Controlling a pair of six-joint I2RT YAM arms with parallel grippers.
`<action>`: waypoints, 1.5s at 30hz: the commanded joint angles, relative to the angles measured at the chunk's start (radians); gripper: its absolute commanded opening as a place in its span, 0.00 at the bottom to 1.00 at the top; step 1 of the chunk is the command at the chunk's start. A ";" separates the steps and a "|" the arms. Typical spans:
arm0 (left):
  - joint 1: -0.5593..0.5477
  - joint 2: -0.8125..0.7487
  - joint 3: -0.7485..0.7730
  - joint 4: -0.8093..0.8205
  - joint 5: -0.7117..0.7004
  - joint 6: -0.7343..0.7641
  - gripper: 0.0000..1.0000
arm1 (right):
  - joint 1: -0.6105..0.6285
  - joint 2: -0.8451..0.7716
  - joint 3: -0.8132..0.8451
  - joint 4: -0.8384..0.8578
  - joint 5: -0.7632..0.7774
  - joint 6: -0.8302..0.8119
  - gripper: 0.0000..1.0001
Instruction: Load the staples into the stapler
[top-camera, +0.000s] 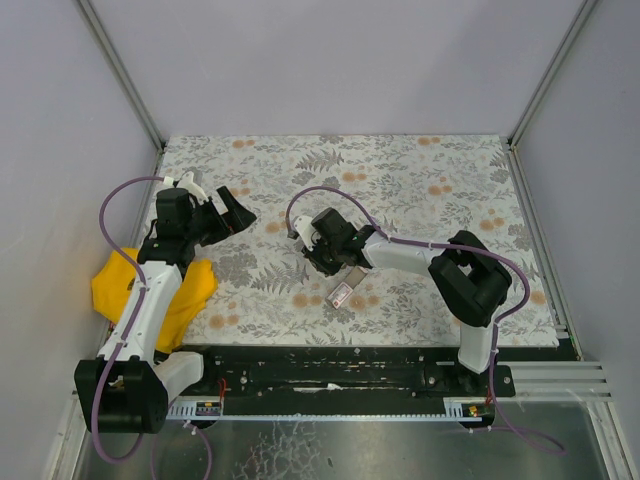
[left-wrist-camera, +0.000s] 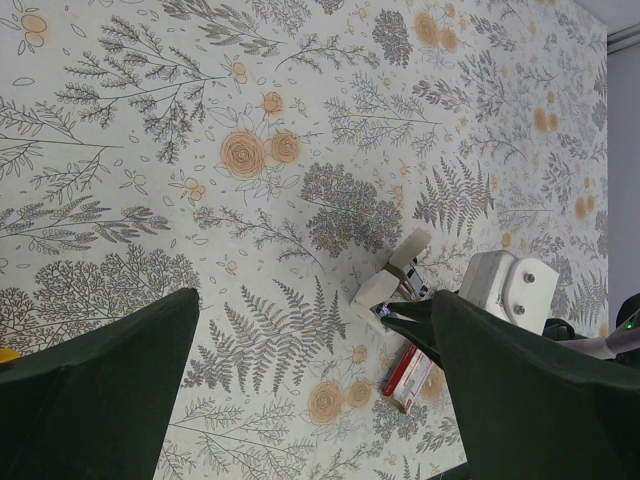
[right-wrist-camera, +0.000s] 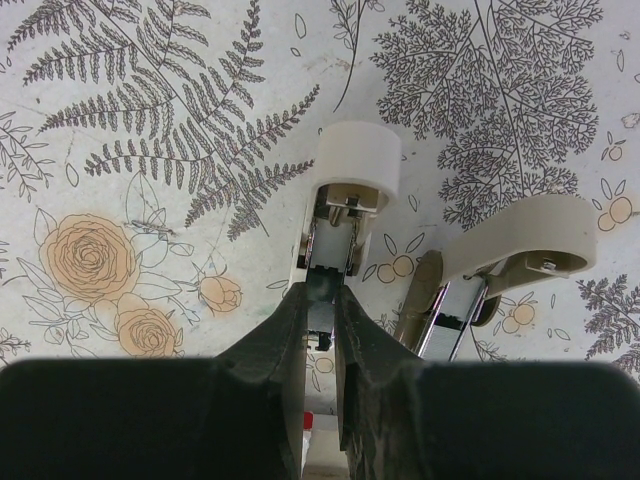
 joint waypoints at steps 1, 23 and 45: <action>0.007 0.002 0.005 0.064 0.026 0.024 0.99 | -0.005 0.017 0.037 0.002 0.019 -0.014 0.16; -0.020 -0.001 0.002 0.067 0.010 0.017 0.99 | -0.018 -0.180 -0.030 0.065 -0.054 0.050 0.55; -0.498 0.353 -0.113 0.552 -0.163 0.034 0.73 | -0.185 -0.497 -0.466 0.296 -0.047 0.719 0.60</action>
